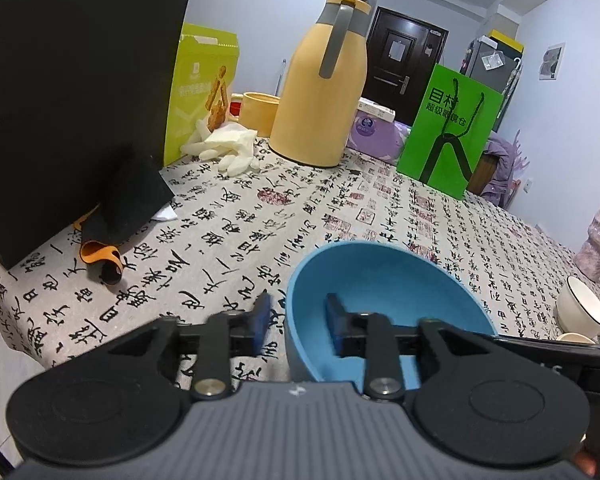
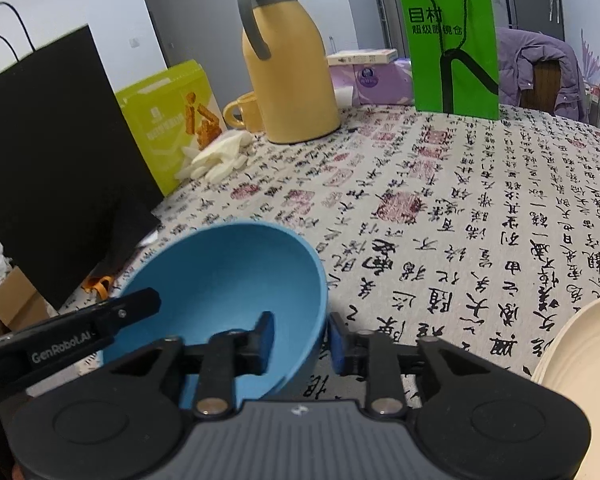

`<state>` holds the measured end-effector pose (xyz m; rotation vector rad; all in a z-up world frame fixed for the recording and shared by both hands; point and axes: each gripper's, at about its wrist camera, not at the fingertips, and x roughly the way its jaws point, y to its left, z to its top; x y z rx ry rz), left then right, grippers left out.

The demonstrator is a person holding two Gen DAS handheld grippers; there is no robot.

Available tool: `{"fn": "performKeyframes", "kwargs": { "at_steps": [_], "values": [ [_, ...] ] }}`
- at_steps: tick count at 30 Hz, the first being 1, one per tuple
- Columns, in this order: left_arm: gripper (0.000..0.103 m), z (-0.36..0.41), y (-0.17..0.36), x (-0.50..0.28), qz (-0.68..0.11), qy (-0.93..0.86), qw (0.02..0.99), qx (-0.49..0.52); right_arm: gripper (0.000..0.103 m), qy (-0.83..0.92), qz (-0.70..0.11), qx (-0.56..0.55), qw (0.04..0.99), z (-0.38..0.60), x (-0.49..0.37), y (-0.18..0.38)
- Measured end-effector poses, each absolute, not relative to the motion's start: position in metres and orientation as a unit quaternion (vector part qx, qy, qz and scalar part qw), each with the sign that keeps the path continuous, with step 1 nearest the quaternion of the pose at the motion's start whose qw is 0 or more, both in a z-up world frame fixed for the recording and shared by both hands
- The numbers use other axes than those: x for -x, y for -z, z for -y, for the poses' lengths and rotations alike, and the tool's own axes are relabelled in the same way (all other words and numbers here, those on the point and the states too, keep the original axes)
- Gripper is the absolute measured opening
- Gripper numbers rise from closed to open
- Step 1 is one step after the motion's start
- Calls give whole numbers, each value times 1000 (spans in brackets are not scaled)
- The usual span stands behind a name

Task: Organize plates and bowls
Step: 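Lower the blue bowl onto the table beside the black paper bag with both grippers, then open both grippers to release the blue bowl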

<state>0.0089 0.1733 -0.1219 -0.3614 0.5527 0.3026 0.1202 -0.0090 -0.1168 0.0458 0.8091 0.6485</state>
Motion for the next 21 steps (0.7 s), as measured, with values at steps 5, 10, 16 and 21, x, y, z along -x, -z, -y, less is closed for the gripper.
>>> {"fn": "performKeyframes", "kwargs": {
  "at_steps": [5,10,16,21],
  "values": [
    [73,-173,115,-2,-251,-150,940,175,58,-326,-361,-49,872,21,-114,110],
    [86,-169,107,4,-230,-155,947,163,83,-330,-337,-66,880,33,-109,105],
    [103,-162,100,14,-205,-152,955,153,101,-339,-312,-76,884,47,-101,96],
    [103,-157,96,22,-191,-147,959,150,103,-338,-298,-78,889,58,-94,91]
  ]
}}
